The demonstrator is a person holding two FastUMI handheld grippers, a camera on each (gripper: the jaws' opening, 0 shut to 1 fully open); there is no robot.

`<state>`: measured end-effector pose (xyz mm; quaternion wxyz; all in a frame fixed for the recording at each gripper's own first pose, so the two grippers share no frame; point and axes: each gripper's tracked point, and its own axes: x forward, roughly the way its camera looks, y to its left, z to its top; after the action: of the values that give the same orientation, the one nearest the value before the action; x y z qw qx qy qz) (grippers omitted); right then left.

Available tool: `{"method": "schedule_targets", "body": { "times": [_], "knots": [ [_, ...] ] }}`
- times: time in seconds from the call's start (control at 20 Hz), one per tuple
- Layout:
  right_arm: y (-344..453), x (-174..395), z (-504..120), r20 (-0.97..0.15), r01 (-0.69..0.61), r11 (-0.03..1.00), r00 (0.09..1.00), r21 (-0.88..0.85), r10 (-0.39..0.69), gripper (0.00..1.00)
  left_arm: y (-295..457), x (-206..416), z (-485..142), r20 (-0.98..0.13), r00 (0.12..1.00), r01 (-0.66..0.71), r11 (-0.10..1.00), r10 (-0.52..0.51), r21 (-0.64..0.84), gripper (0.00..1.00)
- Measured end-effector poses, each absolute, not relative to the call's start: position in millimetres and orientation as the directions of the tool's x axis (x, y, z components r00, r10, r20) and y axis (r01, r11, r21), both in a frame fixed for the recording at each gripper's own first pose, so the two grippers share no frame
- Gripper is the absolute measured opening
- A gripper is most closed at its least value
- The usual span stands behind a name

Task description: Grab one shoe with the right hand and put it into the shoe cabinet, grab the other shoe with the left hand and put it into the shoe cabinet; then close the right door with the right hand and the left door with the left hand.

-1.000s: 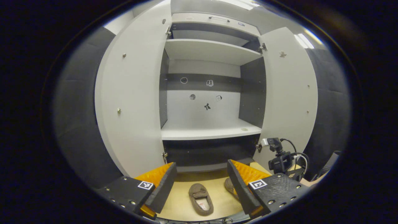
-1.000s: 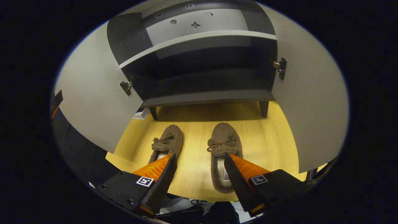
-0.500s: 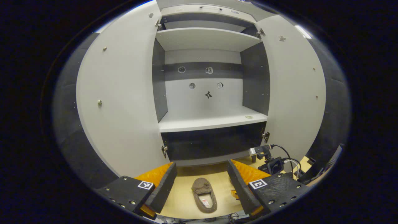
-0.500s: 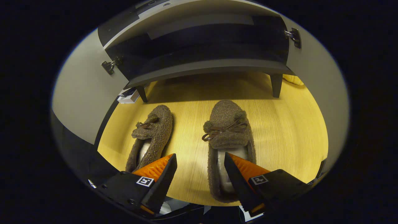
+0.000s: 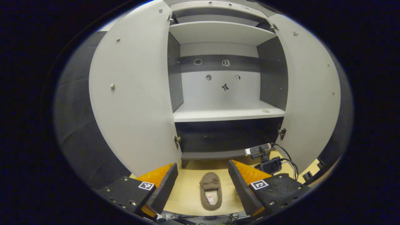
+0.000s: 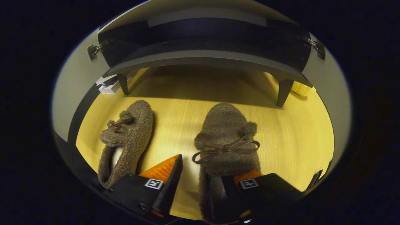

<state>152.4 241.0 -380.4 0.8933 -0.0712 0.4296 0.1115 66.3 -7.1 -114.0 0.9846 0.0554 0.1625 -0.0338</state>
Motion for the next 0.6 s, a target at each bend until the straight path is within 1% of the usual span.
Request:
{"method": "schedule_targets", "body": {
  "times": [0.1,0.15,0.2,0.25,0.3,0.35,0.4,0.45,0.5,0.55,0.6],
  "knots": [
    [231.9,154.6,-381.1,-0.777,-0.263,0.962,0.621,-0.076,0.108,0.45,-11.6,67.0,-118.7,-0.331,0.943,0.064,0.995,-0.033,0.081,0.95],
    [232.5,153.9,-381.2,-0.773,-0.282,0.955,0.625,-0.088,0.113,0.32,-13.8,66.7,-120.6,-0.332,0.943,0.052,0.996,-0.025,0.072,0.97],
    [231.5,153.5,-381.0,-0.772,-0.304,0.946,0.626,-0.113,0.109,0.32,-16.5,65.2,-121.2,-0.332,0.943,0.042,0.997,-0.019,0.064,1.0],
    [228.5,153.3,-378.3,-0.765,-0.312,0.94,0.637,-0.139,0.098,0.32,-18.7,64.8,-120.7,-0.332,0.943,0.035,0.998,-0.014,0.057,1.0],
    [229.2,152.7,-379.2,-0.768,-0.324,0.935,0.633,-0.144,0.101,0.19,-20.0,63.5,-122.1,-0.333,0.943,0.033,0.998,-0.014,0.052,1.0],
    [231.5,154.6,-377.3,-0.766,-0.322,0.939,0.632,-0.119,0.12,0.19,-20.4,62.6,-122.2,-0.335,0.942,0.034,0.998,-0.015,0.053,0.95],
    [232.5,153.0,-380.2,-0.778,-0.318,0.944,0.613,-0.086,0.135,0.07,-20.6,61.2,-123.8,-0.336,0.942,0.039,0.998,-0.018,0.055,1.0],
    [232.4,153.1,-379.7,-0.79,-0.305,0.952,0.593,-0.04,0.157,0.1,-20.0,60.5,-123.8,-0.338,0.941,0.047,0.997,-0.025,0.057,1.0],
    [232.4,153.2,-378.2,-0.805,-0.283,0.959,0.566,0.014,0.179,0.1,-20.0,58.6,-123.6,-0.341,0.939,0.058,0.997,-0.035,0.058,1.0],
    [234.0,153.4,-384.3,-0.814,-0.25,0.966,0.546,0.067,0.198,0.07,-18.8,59.0,-121.5,-0.337,0.941,0.066,0.996,-0.041,0.062,1.0],
    [230.5,151.0,-377.2,-0.826,-0.241,0.965,0.521,0.1,0.215,0.02,-17.1,59.5,-118.4,-0.328,0.943,0.073,0.995,-0.048,0.067,0.95]
  ]
}}
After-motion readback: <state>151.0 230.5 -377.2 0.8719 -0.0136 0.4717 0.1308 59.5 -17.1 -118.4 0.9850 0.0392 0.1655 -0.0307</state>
